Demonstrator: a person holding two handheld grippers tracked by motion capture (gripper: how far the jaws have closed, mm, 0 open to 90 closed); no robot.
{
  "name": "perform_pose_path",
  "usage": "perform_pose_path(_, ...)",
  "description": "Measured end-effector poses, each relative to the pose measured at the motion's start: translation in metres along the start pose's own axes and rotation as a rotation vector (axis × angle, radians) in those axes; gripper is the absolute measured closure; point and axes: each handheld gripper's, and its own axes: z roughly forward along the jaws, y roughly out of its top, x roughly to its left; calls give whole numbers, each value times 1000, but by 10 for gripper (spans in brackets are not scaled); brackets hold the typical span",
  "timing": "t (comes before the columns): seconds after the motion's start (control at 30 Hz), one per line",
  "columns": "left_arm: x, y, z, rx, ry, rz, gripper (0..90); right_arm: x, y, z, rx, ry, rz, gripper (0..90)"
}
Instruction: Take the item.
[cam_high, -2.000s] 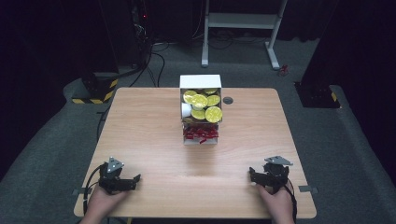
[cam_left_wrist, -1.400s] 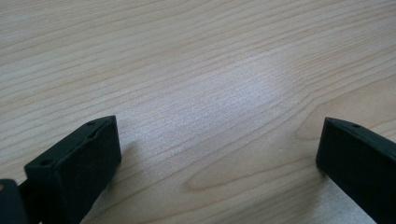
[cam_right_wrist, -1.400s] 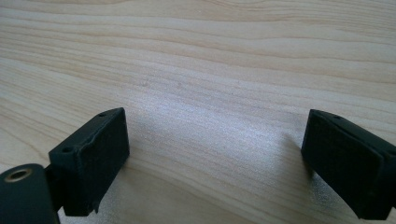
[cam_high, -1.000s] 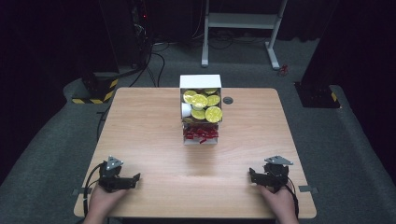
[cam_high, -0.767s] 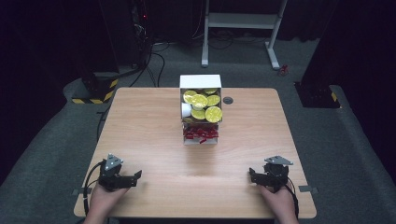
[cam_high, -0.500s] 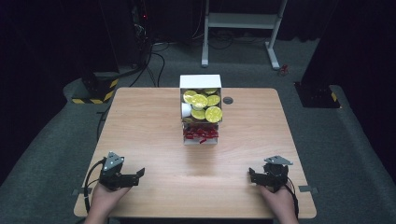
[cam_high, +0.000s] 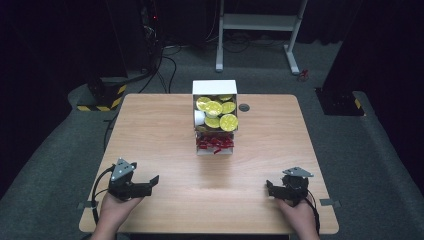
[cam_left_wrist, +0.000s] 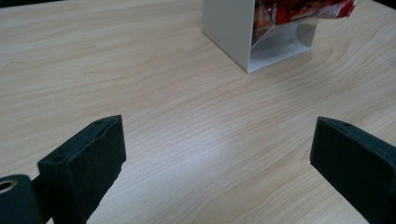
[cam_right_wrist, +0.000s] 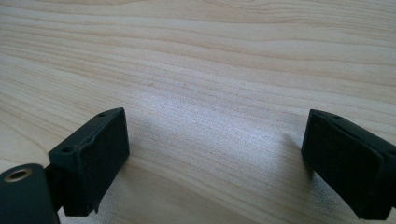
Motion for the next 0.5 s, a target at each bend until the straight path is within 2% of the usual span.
perform_pose_path(0.2,-7,14,1,-3,-21,25,39,0,0,0,0,0,0,74)
perform_pose_path(0.5,-16,28,2,-20,-47,33,39,0,0,0,0,0,0,74)
